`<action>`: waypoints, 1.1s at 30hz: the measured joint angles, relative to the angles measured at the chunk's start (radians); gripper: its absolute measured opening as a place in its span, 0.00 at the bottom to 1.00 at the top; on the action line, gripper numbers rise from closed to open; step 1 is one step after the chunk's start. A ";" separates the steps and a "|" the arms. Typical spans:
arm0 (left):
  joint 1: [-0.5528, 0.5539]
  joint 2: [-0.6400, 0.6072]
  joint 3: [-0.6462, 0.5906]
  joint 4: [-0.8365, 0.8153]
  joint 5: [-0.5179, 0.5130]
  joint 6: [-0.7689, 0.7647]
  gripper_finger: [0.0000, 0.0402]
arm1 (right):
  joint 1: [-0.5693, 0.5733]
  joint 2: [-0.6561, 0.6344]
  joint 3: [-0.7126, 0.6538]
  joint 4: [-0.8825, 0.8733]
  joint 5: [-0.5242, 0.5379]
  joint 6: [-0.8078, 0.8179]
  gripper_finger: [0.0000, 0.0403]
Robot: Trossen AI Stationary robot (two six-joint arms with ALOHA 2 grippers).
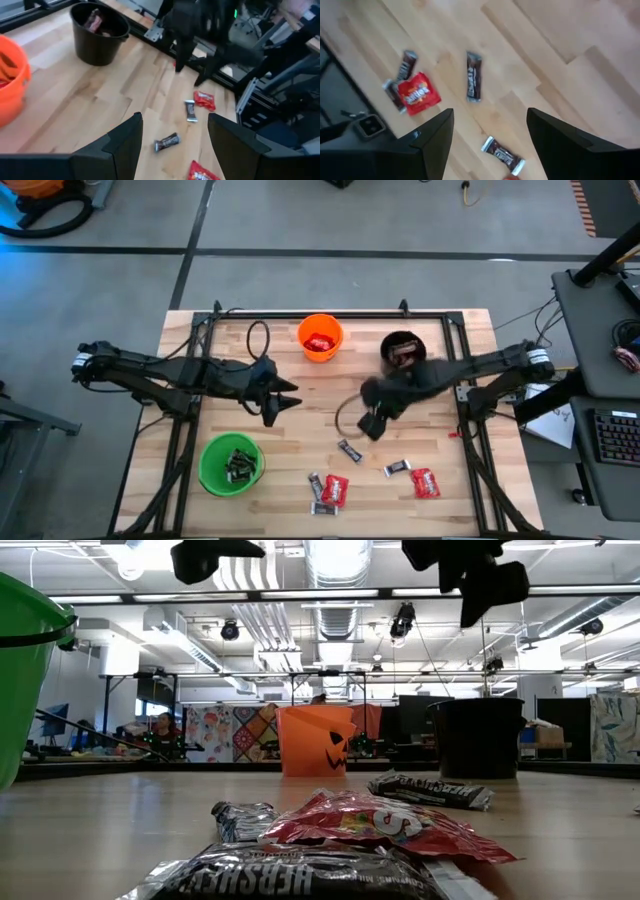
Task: Sort candy
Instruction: Put the black chocolate into the green bucket
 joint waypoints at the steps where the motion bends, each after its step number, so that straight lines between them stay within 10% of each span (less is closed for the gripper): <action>1: -0.001 0.003 0.000 0.011 0.001 0.000 0.52 | 0.022 0.023 0.000 0.005 0.016 0.014 0.61; 28: -0.021 0.000 0.315 -0.326 -0.072 0.119 0.52 | 0.156 0.508 -0.002 0.298 0.121 -0.037 0.56; 33: -0.067 0.001 0.234 -0.305 -0.015 0.186 0.52 | 0.155 0.507 -0.004 0.301 0.116 -0.044 0.40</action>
